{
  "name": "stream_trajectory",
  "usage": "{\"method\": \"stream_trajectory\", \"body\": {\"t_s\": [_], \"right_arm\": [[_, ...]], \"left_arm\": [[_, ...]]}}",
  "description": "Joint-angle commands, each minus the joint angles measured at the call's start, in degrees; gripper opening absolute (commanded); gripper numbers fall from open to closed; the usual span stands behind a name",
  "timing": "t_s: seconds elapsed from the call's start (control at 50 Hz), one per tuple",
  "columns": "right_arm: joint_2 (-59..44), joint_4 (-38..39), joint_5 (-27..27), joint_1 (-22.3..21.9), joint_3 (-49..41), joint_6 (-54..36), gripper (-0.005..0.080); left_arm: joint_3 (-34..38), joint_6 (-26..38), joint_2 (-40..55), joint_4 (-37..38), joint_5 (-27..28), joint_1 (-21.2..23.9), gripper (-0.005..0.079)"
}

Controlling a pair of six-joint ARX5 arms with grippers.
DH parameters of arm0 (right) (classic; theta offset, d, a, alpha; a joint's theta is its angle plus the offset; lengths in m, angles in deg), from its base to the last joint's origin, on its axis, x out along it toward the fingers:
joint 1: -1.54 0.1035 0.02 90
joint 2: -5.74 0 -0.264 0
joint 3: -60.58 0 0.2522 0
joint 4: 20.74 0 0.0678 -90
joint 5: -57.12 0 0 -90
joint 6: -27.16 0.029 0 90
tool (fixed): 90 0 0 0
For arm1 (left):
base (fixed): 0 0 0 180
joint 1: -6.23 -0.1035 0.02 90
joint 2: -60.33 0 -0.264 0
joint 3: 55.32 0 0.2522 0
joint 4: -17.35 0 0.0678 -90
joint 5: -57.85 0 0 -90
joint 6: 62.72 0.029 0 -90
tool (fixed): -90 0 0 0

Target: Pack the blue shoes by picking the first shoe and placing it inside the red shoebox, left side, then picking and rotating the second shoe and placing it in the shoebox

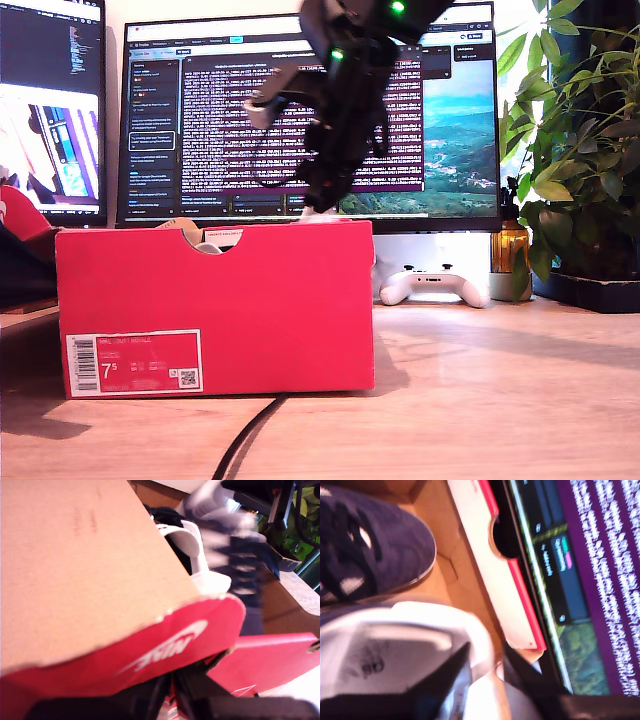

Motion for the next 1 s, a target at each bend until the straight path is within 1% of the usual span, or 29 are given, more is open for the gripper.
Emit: {"method": "stream_trajectory", "body": {"t_s": [0.0, 0.12, 0.2, 0.24, 0.26, 0.28, 0.3, 0.34, 0.36, 0.38, 0.5, 0.64, 0.7, 0.82, 0.92, 0.98], "right_arm": [[0.09, 0.61, -0.74, 1.11, 2.93, 0.09, 0.0197], [0.09, -0.48, -1.7, 1.38, 5.7, 1.03, 0.0197], [0.09, -0.5, -3.34, 1.6, 7.08, 4.26, 0.0196], [0.09, -0.61, -5.77, 1.64, 7.76, 6.43, 0.0184], [0.11, -0.74, -6.03, 1.64, 8.07, 6.73, 0.0166], [0.17, -1.01, -7.52, 1.64, 8.35, 6.73, 0.0138], [0.26, -1.36, -8.22, 1.64, 8.57, 9.09, 0.01], [0.44, -2.54, -8.76, 1.64, 9.14, 9.94, -0.003], [0.52, -3.08, -8.74, 1.64, 9.33, 10.91, -0.0008], [0.63, -3.72, -8.72, 1.64, 9.55, 11.56, -0.0004], [1.44, -6.91, -8.72, 1.6, 10.4, 16.15, -0.0013], [2.64, -10.29, -8.66, 1.51, 10.56, 18.36, -0.0013], [3.41, -11.72, -8.52, 1.14, 10.56, 18.43, -0.0013], [4.09, -14.78, -8.28, 0.31, 10.56, 21.35, -0.0013], [4.44, -18.43, -6.21, -0.94, 10.56, 24.57, -0.0013], [4.5, -19.78, -5.14, -1.57, 10.56, 25.97, -0.0013]], "left_arm": [[-0.55, -0.02, 0.24, -1.18, 0.31, 0.15, -0.002], [-0.55, -0.02, 0.24, -1.14, 0.31, 0.15, -0.002], [-0.55, -0.02, 0.24, -1.11, 0.33, 0.15, -0.002], [-0.55, -0.02, 0.22, -1.11, 0.33, 0.15, -0.002], [-0.55, -0.02, 0.24, -1.11, 0.33, 0.15, -0.002], [-0.55, -0.04, 0.24, -1.11, 0.33, 0.15, -0.002], [-0.55, -0.04, 0.24, -1.09, 0.33, 0.15, -0.002], [-0.55, -0.04, 0.24, -0.9, 0.44, 0.15, -0.002], [-0.55, 0.0, 0.24, -0.9, 0.42, 0.15, -0.002], [-0.55, -0.02, 0.24, -0.96, 0.42, 0.15, -0.002], [-0.55, 0.0, 0.2, -0.98, 0.55, 0.13, -0.002], [-0.55, 0.0, 0.13, -0.31, 0.57, 0.15, -0.002], [-0.52, 0.04, -0.35, 1.25, 0.57, 0.15, -0.002], [-0.52, 1.31, -1.9, 5.29, 0.55, 0.15, -0.002], [-0.52, 3.37, -4.39, 9.22, 0.35, 0.15, -0.002], [-0.52, 3.45, -6.69, 12.22, -0.37, 0.15, -0.002]]}}
